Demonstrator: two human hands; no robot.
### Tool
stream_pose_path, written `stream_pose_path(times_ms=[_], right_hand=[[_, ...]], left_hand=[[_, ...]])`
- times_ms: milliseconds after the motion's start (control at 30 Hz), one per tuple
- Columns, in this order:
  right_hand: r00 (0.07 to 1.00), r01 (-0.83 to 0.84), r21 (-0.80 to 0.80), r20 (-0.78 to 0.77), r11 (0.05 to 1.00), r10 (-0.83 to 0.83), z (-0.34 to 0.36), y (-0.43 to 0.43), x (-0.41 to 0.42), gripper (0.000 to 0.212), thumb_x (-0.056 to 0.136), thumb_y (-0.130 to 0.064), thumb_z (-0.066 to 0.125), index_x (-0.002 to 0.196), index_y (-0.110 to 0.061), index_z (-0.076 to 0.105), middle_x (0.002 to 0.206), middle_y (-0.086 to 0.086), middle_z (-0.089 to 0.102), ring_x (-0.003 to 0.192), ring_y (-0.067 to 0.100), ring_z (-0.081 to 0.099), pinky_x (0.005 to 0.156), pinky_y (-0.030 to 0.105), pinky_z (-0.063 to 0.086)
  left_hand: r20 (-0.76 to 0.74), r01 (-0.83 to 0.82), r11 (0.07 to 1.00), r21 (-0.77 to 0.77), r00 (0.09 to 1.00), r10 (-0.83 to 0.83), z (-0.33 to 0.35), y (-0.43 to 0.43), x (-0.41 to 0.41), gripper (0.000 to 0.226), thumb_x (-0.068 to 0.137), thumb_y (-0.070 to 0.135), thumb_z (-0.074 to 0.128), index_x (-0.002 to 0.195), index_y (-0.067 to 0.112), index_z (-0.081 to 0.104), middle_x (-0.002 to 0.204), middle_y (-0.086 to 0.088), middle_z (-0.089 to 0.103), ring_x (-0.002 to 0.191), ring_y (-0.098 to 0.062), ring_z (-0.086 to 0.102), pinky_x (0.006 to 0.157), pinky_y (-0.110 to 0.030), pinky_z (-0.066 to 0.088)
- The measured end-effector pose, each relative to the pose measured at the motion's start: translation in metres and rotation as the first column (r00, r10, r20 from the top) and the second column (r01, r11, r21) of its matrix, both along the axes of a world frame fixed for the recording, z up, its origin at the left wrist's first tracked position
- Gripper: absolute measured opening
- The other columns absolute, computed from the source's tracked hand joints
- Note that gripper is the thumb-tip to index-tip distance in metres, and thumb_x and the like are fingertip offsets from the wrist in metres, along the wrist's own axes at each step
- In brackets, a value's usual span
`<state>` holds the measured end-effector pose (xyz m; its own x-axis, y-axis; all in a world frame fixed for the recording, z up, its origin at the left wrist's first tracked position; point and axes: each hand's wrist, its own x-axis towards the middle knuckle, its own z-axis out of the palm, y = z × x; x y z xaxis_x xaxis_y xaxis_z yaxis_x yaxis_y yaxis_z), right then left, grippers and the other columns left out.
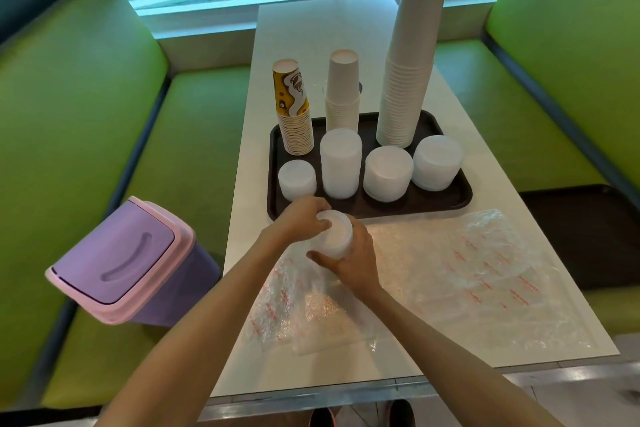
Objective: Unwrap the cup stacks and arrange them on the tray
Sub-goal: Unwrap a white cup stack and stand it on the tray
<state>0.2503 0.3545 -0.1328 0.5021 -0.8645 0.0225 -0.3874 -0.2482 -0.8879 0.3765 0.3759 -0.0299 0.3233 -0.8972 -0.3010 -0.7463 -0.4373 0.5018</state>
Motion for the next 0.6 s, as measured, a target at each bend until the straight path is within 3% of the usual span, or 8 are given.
stream_pose_path(times_ms=[133, 233, 367, 600], right_hand=[[1.0, 0.001, -0.004, 0.0, 1.0, -0.001, 0.0008, -0.001, -0.0009, 0.1, 0.055, -0.077, 0.071, 0.135, -0.023, 0.043, 0.131, -0.005, 0.054, 0.118, 0.013, 0.051, 0.097, 0.02, 0.039], [1.0, -0.004, 0.005, -0.031, 1.0, 0.004, 0.0004, -0.0009, -0.0013, 0.092, 0.061, -0.061, 0.08, 0.136, -0.023, 0.042, 0.132, -0.005, 0.053, 0.119, 0.012, 0.05, 0.095, 0.014, 0.032], [0.999, 0.012, 0.03, -0.04, 0.999, -0.01, 0.0033, -0.0009, -0.0023, 0.092, 0.059, -0.059, 0.082, 0.134, -0.024, 0.042, 0.129, -0.007, 0.053, 0.111, 0.006, 0.047, 0.086, 0.005, 0.028], [1.0, 0.008, 0.043, -0.02, 0.999, -0.007, 0.0034, -0.0004, -0.0051, 0.093, 0.058, -0.052, 0.085, 0.135, -0.02, 0.042, 0.131, -0.002, 0.054, 0.118, 0.014, 0.05, 0.094, 0.019, 0.037]], left_hand=[[0.026, 0.017, 1.0, 0.022, 1.0, -0.018, 0.0019, -0.0048, -0.0009, 0.033, 0.09, 0.016, 0.062, 0.121, 0.007, 0.06, 0.119, -0.008, 0.06, 0.102, -0.019, 0.055, 0.082, -0.022, 0.039], [0.018, 0.016, 0.999, 0.037, 1.0, -0.016, 0.0016, -0.0071, 0.0009, 0.03, 0.089, 0.017, 0.063, 0.118, 0.008, 0.061, 0.115, -0.008, 0.062, 0.093, -0.014, 0.053, 0.079, -0.022, 0.041], [0.009, 0.001, 1.0, 0.011, 1.0, -0.001, 0.0027, -0.0082, 0.0017, 0.027, 0.088, 0.017, 0.066, 0.113, 0.009, 0.062, 0.106, -0.004, 0.062, 0.09, -0.013, 0.054, 0.079, -0.022, 0.044], [-0.142, -0.028, 0.998, -0.05, 0.99, 0.021, 0.0085, -0.0027, 0.005, 0.015, 0.089, 0.014, 0.064, 0.103, 0.015, 0.058, 0.098, -0.001, 0.06, 0.085, -0.013, 0.054, 0.08, -0.024, 0.047]])
